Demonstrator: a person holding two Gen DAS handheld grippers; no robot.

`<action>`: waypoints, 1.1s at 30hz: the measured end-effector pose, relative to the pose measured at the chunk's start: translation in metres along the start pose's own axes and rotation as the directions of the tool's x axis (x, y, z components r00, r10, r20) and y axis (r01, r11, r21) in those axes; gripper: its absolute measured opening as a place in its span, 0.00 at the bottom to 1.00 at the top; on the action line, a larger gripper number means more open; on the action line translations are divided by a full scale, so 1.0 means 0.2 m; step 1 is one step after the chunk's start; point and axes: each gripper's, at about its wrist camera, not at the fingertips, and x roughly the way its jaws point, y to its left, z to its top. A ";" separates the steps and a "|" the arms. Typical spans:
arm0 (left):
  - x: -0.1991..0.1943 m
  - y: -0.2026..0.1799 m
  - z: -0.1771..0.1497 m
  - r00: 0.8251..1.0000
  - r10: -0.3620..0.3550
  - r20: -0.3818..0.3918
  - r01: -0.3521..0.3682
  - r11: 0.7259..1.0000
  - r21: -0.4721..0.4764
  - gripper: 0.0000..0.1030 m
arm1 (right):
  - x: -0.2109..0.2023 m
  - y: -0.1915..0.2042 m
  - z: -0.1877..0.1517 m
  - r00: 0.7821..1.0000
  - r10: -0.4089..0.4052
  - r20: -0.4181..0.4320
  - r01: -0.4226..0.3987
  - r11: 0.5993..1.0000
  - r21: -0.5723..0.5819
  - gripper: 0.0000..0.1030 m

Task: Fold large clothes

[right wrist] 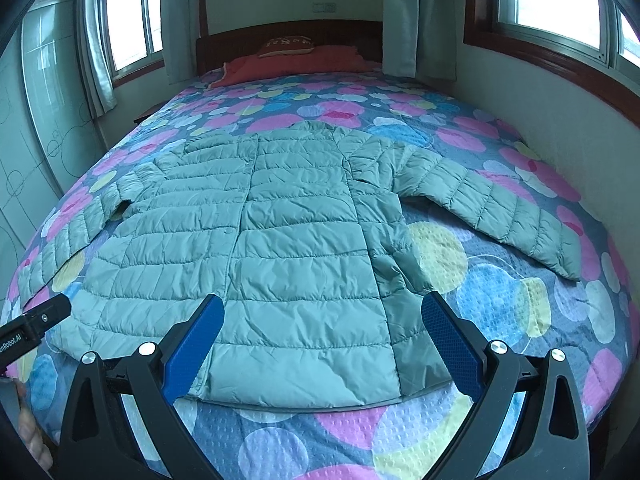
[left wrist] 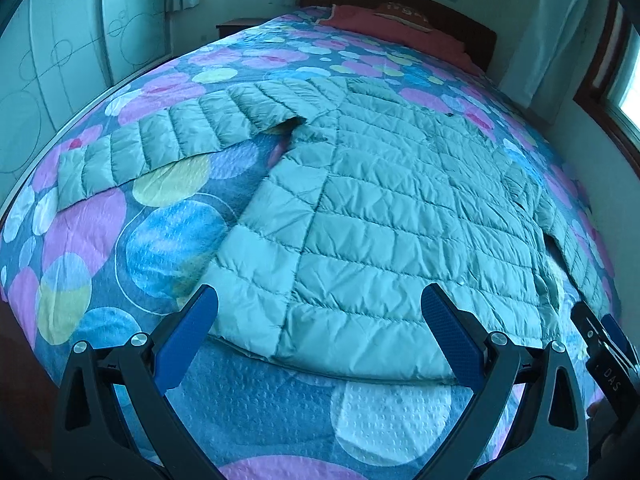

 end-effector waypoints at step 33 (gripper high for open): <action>0.47 0.76 0.13 0.966 0.257 0.041 -0.207 0.855 -0.476 0.83 | 0.52 -1.62 -0.21 0.967 -0.031 0.254 -0.218 0.423 0.880 0.73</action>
